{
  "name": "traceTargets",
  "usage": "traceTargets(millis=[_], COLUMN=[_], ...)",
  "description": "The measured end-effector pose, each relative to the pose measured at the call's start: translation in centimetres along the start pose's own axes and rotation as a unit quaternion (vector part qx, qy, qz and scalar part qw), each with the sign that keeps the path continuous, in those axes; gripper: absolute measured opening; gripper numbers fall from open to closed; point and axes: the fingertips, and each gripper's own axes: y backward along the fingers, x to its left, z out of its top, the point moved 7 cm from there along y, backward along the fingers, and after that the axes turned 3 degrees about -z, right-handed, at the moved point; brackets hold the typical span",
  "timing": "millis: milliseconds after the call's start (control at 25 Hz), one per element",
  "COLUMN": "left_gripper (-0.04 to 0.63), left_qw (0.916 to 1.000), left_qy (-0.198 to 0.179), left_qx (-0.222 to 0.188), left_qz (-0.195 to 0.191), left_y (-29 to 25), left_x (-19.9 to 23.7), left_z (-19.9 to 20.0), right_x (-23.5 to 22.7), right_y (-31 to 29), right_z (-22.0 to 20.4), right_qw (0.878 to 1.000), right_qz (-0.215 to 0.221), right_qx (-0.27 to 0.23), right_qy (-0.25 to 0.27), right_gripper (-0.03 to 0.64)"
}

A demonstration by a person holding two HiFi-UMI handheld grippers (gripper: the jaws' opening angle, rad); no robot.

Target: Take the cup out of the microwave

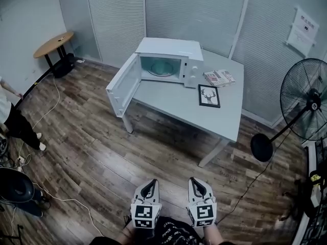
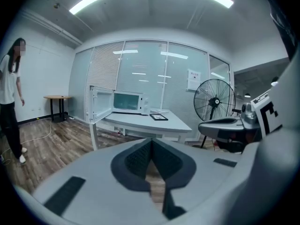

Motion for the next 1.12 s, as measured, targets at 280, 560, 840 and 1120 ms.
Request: traceTargets(millis=[280,560,840,1120], left_gripper=[0.006,0.006,0.006,0.006], left_qw=[0.9999,0.9998,0.9989,0.9989], left_qy=[-0.013,-0.013,-0.021,-0.012], left_qx=[0.004,0.002,-0.011,-0.012], left_qz=[-0.005,-0.018,-0.040,-0.045], left_y=[-3.6,-7.1,-10.0,-10.7], left_x=[4.6,9.9,13.1,14.5], left_z=[2.4,3.6,5.0,5.3], right_x=[-0.7,0.3,1.1,1.4], right_y=[-5.4,-10.3,-12.8,-13.6], right_z=[1.4,3.1,3.9,4.1], right_qw=[0.999,0.999,0.997,0.996], right_qz=[-0.022,-0.045,-0.076,-0.086], right_qx=[0.006,0.006,0.017,0.023], right_qy=[-0.022,-0.021,-0.018,-0.016], right_gripper=[0.003,0.003,0.003,0.003])
